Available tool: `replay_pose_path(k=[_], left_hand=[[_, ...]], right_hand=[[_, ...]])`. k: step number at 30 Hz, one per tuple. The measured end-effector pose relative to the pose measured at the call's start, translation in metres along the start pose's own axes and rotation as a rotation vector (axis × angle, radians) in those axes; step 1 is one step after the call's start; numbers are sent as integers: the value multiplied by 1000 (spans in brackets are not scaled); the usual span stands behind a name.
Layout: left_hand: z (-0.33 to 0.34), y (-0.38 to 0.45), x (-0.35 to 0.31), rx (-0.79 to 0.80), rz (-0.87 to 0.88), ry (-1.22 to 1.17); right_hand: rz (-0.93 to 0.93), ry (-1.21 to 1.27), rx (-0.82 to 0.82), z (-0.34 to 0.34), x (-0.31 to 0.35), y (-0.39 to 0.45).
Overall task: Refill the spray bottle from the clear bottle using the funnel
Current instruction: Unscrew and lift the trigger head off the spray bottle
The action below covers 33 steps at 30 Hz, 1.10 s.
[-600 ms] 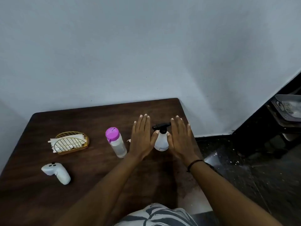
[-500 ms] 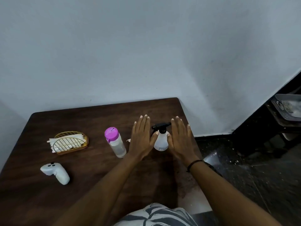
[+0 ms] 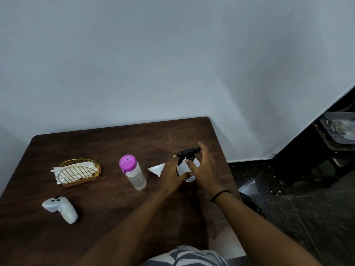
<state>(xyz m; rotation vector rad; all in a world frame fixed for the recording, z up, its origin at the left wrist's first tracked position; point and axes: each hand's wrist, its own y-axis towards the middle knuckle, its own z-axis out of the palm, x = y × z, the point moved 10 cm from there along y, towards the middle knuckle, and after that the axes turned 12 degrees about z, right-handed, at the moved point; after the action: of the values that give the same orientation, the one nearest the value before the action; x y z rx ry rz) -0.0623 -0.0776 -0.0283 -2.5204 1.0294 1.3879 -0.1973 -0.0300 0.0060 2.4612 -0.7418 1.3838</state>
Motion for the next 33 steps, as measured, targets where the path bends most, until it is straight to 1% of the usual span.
replay_pose_path(k=[4,12,18,24,28,30,33], left_hand=[[6,-1,12,-83,-150,-74],[11,1,18,-170,-203,-190],[21,-7,41,-230,-291,-175],[34,-5,51,-187,-326,-281],[36,-1,48,-169,-305,-233],[37,1,48,-143,-295,-186],[38,1,58,-120,-308,-169]], right_hand=[[5,56,-12,2,3,4],[51,97,-33,7,4,2],[45,62,-50,8,2,4],[40,77,-38,4,5,10],[9,88,-13,5,6,11],[-19,79,22,7,7,12],[-49,49,123,14,7,14]])
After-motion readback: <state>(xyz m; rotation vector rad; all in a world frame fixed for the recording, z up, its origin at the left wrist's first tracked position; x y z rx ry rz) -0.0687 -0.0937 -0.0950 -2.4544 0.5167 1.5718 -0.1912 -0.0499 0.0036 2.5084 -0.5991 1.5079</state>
